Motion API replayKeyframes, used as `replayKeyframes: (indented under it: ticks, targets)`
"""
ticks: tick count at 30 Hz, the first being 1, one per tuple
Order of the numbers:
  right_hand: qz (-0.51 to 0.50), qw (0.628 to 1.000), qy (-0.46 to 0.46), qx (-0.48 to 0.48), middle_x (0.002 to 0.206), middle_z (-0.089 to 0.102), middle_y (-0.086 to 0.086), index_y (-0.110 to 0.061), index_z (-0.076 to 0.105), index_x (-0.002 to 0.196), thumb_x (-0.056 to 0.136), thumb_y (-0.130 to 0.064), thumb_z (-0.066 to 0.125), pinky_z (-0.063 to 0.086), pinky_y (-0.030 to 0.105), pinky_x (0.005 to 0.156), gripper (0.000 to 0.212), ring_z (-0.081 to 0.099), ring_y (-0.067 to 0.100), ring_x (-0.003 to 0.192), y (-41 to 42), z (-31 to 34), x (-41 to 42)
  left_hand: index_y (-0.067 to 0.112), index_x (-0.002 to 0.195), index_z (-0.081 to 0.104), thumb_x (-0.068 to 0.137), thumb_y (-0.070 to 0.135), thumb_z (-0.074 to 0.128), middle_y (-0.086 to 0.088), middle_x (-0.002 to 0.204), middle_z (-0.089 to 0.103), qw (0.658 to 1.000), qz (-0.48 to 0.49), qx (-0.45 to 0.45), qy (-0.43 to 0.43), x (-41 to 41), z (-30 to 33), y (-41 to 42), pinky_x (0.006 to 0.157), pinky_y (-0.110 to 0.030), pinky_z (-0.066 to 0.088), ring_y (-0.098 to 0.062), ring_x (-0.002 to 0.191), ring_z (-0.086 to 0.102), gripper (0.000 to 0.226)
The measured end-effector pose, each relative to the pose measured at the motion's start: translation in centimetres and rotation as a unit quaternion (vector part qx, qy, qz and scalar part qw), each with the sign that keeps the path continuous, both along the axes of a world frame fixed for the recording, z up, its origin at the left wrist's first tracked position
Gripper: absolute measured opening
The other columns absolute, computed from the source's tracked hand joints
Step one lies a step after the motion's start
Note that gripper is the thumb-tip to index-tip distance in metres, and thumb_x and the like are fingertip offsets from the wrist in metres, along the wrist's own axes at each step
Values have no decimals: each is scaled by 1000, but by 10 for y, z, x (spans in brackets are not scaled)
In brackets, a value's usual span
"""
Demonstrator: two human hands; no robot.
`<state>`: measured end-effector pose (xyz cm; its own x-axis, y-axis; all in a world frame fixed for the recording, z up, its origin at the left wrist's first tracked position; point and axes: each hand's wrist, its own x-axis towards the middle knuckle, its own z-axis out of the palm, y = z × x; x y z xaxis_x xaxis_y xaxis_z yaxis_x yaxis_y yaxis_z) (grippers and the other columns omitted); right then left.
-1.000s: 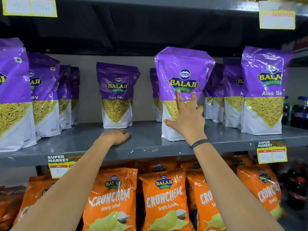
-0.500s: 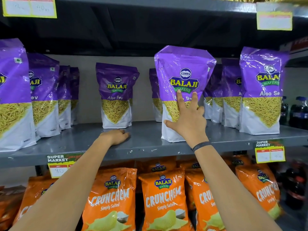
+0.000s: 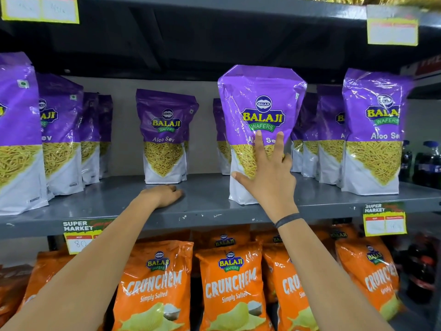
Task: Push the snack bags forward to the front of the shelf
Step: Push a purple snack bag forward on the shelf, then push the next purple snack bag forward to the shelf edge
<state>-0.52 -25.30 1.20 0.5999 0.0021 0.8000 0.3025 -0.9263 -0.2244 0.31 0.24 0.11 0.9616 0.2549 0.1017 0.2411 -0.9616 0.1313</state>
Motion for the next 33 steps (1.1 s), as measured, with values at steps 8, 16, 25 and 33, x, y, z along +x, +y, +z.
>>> replayKeyframes:
  ticks: [8,16,25,33]
  targets:
    - [-33,990,-135,-9,156,20,27,-24,26,151,88,-69,34,28,71,102,77,22,47,142,18,-24,10,20,143,41,94,52,27,-10,156,35,1000,10,-5,-10,3,1,3,116,-45,30,-30,140,36,59]
    - [93,967,-238,-8,158,16,26,-24,25,152,94,-51,46,19,53,116,67,14,43,146,71,-7,0,22,147,33,94,53,28,-8,159,28,998,38,47,-23,-20,15,58,118,-50,26,-29,145,29,61]
    - [220,975,-9,30,160,-6,22,-25,8,154,91,-47,56,18,55,115,82,-3,45,146,196,44,37,10,143,40,95,51,31,-15,154,36,999,33,21,-32,-45,6,150,118,-42,28,-30,140,36,63]
    - [142,977,139,73,161,-11,15,-36,-1,153,79,-61,64,27,73,102,102,5,54,141,282,51,74,12,141,44,100,37,29,-12,154,38,1000,-24,0,-20,-40,1,150,115,-34,27,-28,140,36,51]
